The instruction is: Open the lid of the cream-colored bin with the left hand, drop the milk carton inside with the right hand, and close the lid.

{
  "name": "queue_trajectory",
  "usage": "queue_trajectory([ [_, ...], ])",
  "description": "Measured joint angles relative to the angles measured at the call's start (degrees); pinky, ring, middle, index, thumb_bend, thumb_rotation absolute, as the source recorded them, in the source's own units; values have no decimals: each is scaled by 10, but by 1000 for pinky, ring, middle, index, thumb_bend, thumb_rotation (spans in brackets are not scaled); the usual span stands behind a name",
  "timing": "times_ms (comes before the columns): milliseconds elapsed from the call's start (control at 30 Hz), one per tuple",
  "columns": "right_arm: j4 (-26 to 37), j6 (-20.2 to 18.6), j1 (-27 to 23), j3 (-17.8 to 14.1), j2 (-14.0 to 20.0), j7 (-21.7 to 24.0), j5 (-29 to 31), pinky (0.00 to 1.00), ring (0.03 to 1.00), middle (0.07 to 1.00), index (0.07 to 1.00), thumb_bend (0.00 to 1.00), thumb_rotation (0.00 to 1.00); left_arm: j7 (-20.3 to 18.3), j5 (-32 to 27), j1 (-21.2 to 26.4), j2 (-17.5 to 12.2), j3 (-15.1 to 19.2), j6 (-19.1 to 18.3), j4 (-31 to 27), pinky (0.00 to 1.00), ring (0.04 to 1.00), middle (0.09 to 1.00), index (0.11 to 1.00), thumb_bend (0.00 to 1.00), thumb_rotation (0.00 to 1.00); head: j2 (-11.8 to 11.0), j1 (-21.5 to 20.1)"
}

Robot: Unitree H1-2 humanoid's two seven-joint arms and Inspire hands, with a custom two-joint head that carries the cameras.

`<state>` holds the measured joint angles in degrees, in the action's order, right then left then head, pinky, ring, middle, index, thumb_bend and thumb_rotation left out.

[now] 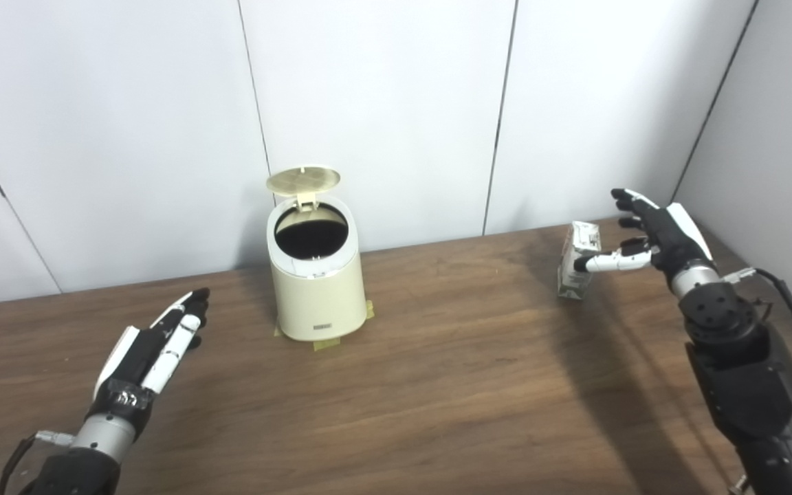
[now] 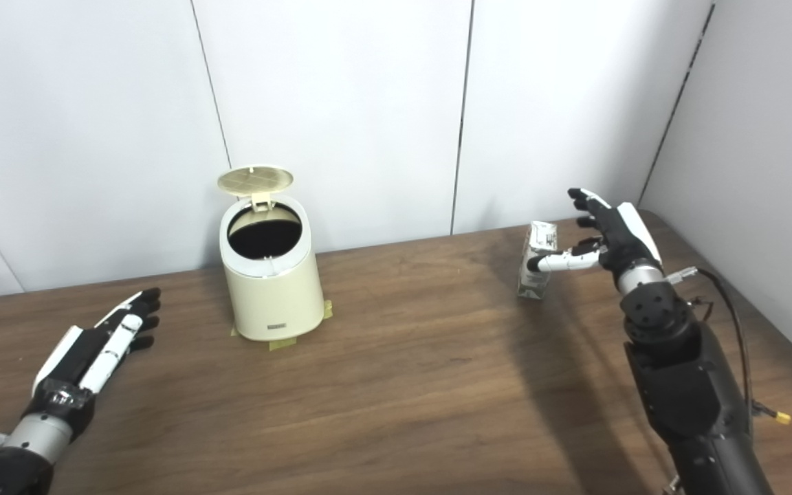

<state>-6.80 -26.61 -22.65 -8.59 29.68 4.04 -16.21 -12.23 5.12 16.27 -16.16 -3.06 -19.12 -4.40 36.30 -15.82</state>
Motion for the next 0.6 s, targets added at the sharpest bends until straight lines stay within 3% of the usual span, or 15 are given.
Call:
queue_trajectory([
  [133, -69, 28, -8, 28, 18, 2, -8, 767, 831, 841, 823, 894, 51, -2, 2, 0, -2, -7, 0, 0, 918, 931, 943, 929, 489, 914, -2, 1],
  [400, -146, 91, -29, 16, 16, -30, 10, 746, 794, 804, 771, 906, 3, -2, 8, 0, -5, -13, -1, -12, 937, 937, 936, 926, 479, 888, -4, 3],
  [600, -191, 125, -44, 26, 14, -52, 9, 718, 770, 783, 756, 926, 20, -6, 16, 0, -7, -14, -2, -15, 960, 948, 941, 931, 480, 898, -4, 7],
])
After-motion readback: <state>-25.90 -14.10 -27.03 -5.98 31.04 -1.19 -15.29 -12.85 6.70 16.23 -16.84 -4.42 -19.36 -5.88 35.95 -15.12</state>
